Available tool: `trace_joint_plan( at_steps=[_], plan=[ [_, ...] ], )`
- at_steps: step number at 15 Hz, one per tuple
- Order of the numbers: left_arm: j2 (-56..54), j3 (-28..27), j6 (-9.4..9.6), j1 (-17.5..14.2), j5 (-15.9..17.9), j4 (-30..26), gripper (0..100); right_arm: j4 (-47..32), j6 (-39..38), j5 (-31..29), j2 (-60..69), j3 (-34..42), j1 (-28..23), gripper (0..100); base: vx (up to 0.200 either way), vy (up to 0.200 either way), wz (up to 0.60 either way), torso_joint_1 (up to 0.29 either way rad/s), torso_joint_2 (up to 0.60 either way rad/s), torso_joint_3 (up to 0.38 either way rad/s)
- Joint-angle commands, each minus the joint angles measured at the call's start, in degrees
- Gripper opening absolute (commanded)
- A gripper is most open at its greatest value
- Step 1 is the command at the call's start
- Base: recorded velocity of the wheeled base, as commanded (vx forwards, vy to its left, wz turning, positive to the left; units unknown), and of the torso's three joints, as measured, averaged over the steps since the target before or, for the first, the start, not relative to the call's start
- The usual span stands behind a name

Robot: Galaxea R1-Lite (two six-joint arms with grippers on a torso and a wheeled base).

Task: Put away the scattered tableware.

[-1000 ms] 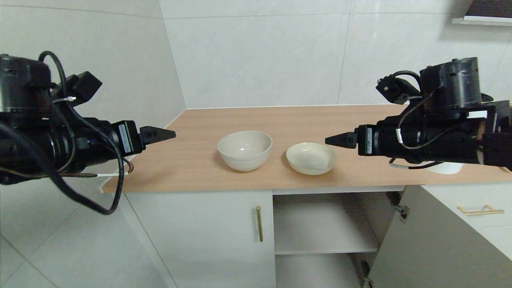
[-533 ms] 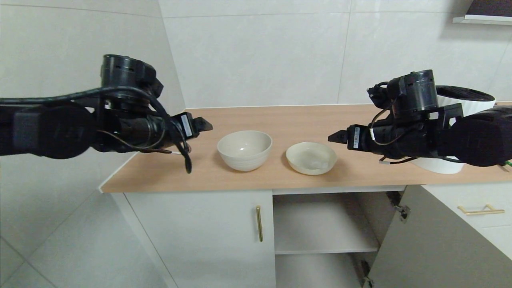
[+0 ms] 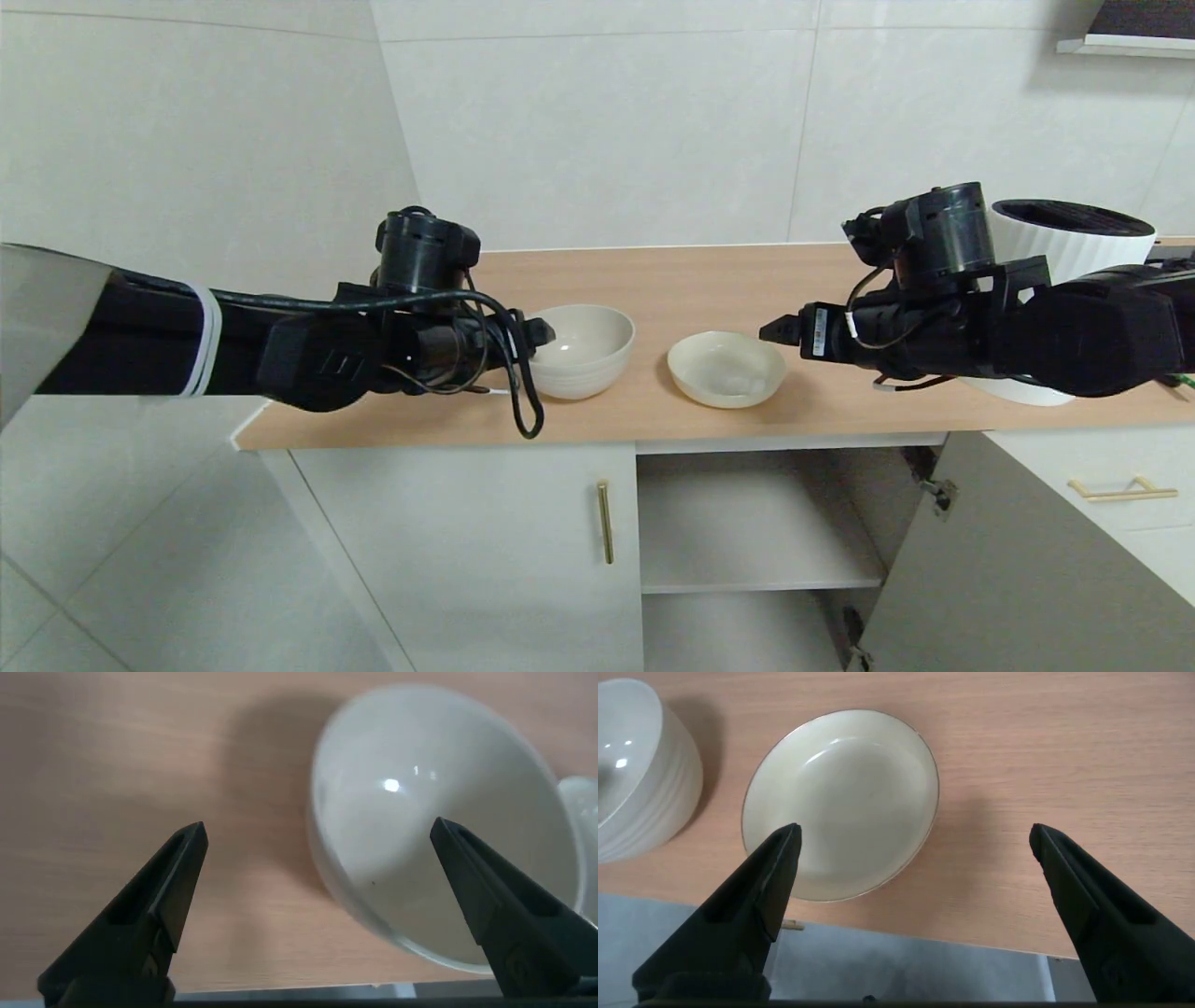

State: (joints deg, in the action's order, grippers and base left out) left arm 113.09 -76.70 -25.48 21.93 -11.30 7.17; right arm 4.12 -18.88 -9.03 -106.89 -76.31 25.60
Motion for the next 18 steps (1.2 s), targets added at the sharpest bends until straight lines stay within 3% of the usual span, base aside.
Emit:
trace_joint_plan(
  at_steps=[1,3,4,12,18],
  plan=[
    [1.0,-0.1,-0.01,0.1,0.1,0.0,100,0.0,0.0,0.0,0.2,0.0,0.1,100,0.000,0.000,0.00,0.000,0.00,0.000],
    [1.1,0.0,0.08,0.1,0.1,0.0,100,0.3,0.0,0.0,0.2,0.1,0.0,100,0.000,0.000,0.00,0.000,0.00,0.000],
    [1.2,0.1,0.08,0.2,0.2,0.0,0,0.4,0.0,0.0,0.2,0.1,0.1,100,0.000,0.000,0.00,0.000,0.00,0.000],
    [-3.3,2.2,-0.01,1.2,0.0,0.0,0,0.3,0.0,-0.3,-1.6,-1.6,0.0,100,0.000,0.000,0.00,0.000,0.00,0.000],
    [-14.2,7.3,0.43,1.9,1.7,0.1,0,-0.2,0.3,-7.1,-10.7,-6.1,0.2,100,0.000,0.000,0.00,0.000,0.00,0.000]
  ],
)
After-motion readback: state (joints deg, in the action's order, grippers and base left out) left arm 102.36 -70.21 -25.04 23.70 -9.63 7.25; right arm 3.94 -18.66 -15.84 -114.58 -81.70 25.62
